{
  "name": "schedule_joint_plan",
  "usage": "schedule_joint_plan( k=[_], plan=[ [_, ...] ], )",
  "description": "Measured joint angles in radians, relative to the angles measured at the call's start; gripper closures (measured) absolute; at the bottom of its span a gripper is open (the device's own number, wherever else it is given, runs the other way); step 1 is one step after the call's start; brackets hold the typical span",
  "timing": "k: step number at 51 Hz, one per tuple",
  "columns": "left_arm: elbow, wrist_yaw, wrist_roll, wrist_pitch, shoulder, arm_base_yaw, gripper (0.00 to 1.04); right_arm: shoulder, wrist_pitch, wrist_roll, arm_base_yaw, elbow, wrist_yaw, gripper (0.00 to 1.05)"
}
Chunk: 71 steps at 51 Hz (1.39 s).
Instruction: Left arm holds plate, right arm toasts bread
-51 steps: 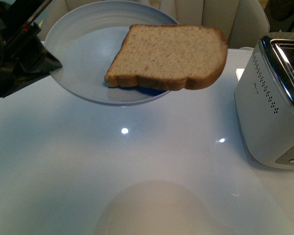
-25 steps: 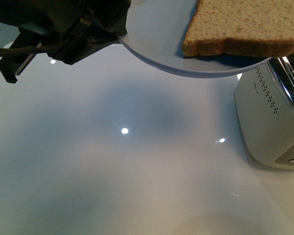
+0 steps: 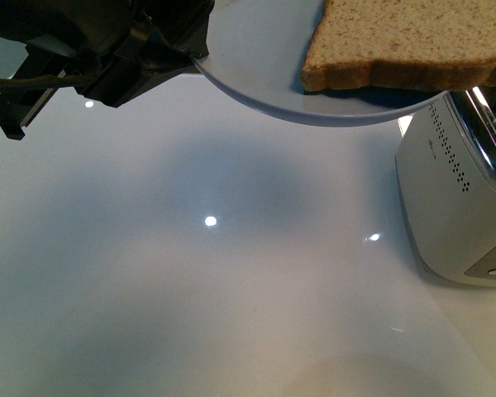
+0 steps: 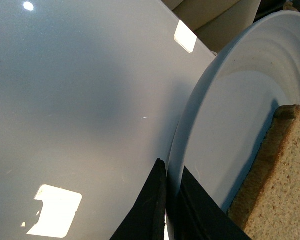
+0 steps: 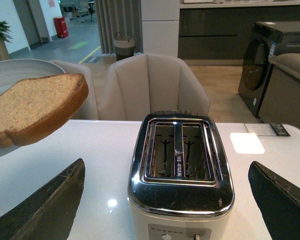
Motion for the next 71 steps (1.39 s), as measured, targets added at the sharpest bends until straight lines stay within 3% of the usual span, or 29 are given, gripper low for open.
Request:
schedule_joint_plan(
  k=[4, 9, 15, 29, 46, 57, 66, 71],
  plan=[
    [0.0, 0.0, 0.0, 0.0, 0.0, 0.0, 1.02, 0.008, -0.014, 0.006, 0.003, 0.004, 0.009, 0.09],
    [0.0, 0.0, 0.0, 0.0, 0.0, 0.0, 1.02, 0.175, -0.322, 0.137, 0.034, 0.113, 0.086, 0.09],
    [0.0, -0.001, -0.003, 0.0, 0.0, 0.0, 1.02, 0.209, -0.358, 0.189, 0.048, 0.13, 0.09, 0.09],
    [0.0, 0.0, -0.005, 0.0, 0.0, 0.0, 1.02, 0.425, -0.172, 0.305, 0.098, 0.235, 0.027, 0.09],
    [0.0, 0.0, -0.006, 0.0, 0.0, 0.0, 1.02, 0.893, 0.218, 0.666, 0.196, 0.398, -0.103, 0.09],
    [0.0, 0.0, -0.006, 0.0, 0.0, 0.0, 1.02, 1.063, 0.37, 0.8, 0.26, 0.399, -0.114, 0.09],
    [0.0, 0.0, -0.006, 0.0, 0.0, 0.0, 1.02, 1.121, 0.397, 0.835, 0.28, 0.399, -0.105, 0.09],
    [0.0, -0.001, -0.006, 0.0, 0.0, 0.0, 1.02, 1.126, 0.397, 0.846, 0.288, 0.399, -0.098, 0.24]
  ],
)
